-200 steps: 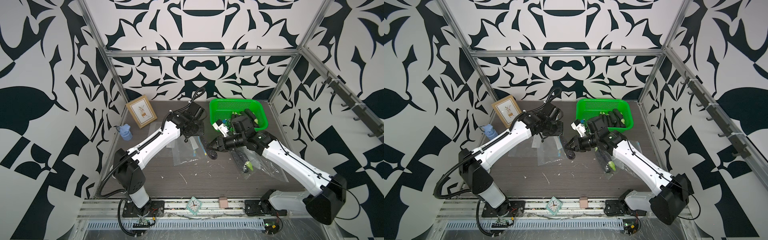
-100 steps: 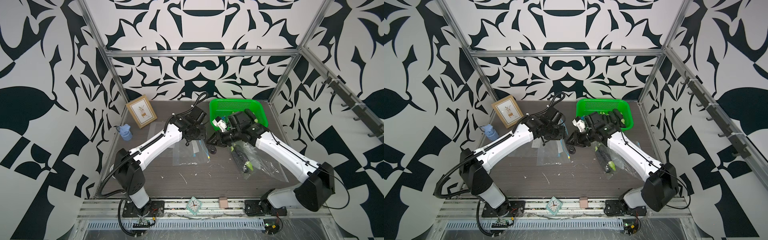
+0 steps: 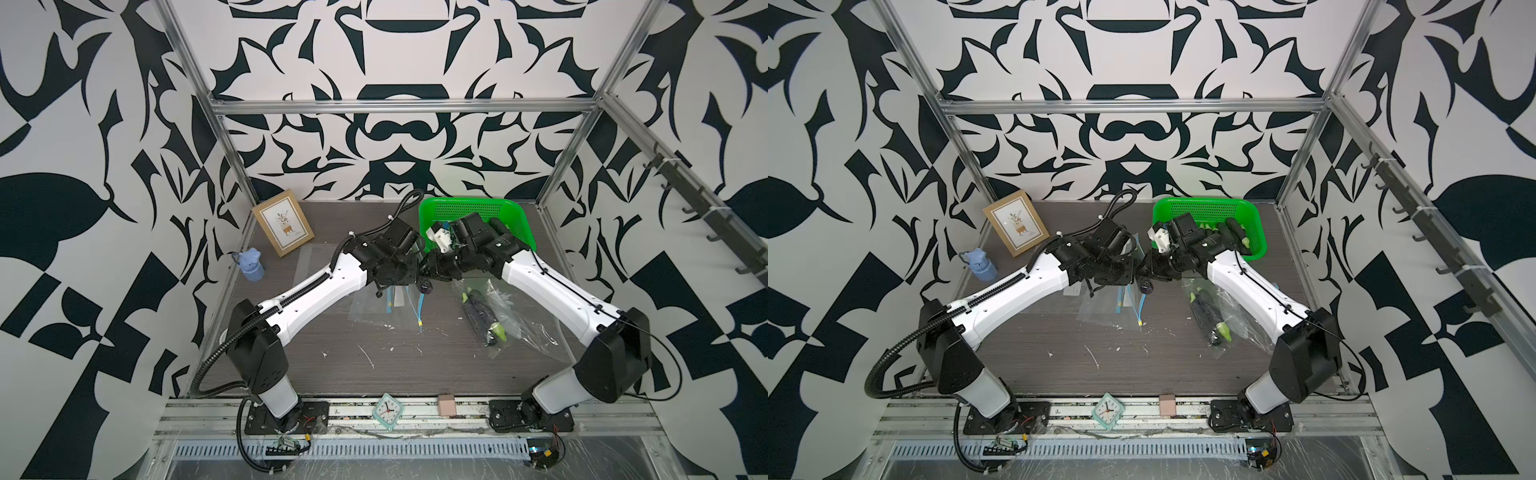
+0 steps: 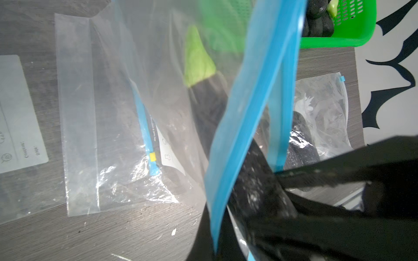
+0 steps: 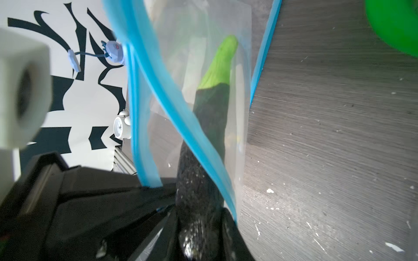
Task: Place the eggplant in a zip-top bag and seal the zipper
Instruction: Place the eggplant in the zipper food storage bag.
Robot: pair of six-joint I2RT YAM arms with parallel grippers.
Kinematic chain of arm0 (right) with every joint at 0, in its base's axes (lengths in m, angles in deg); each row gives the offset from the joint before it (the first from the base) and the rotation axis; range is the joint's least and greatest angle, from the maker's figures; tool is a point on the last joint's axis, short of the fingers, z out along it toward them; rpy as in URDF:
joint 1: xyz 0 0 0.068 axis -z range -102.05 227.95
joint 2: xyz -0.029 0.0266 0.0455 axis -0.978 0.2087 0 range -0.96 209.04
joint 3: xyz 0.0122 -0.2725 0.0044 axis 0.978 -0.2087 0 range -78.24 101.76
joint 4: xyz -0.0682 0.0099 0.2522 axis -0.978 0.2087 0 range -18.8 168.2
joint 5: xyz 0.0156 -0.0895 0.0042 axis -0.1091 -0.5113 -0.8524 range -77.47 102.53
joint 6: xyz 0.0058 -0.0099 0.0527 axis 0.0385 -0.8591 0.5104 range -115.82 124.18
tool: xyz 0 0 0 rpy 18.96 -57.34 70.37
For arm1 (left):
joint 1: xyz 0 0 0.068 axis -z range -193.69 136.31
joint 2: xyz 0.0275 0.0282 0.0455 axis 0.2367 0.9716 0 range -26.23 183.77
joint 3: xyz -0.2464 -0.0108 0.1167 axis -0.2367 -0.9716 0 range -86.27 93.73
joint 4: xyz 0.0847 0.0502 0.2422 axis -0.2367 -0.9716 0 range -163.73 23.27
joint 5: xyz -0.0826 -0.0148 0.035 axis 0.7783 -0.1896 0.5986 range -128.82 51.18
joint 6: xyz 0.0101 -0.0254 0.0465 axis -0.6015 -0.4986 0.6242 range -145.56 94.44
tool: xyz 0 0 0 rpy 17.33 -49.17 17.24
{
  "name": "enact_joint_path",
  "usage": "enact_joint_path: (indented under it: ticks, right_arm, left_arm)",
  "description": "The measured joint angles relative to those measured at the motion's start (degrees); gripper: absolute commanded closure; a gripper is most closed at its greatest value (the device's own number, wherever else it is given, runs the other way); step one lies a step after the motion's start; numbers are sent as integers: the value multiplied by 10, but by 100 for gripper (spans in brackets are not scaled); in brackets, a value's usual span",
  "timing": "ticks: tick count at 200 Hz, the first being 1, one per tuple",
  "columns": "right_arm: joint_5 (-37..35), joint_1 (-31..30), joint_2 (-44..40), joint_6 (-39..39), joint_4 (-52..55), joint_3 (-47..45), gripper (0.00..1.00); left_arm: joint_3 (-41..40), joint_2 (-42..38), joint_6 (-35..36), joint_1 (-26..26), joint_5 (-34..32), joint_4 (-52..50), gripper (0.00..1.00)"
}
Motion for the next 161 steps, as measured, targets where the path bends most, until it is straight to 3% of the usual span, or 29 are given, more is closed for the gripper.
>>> enact_joint_path:
  ticks: [61, 81, 115, 161]
  right_arm:
    - [-65, -1, 19, 20, -29, -1, 92]
    - [-86, -9, 18, 30, -49, -7, 81]
    - [-119, -24, 16, 31, -57, -9, 54]
    - [-137, -28, -8, 6, -26, 5, 47]
  left_arm:
    - [0, 0, -2, 6, 9, 12, 100]
    - [0, 0, -2, 6, 9, 14, 100]
    - [3, 0, -1, 2, 9, 14, 100]
    - [15, 0, 8, -19, 8, 3, 100]
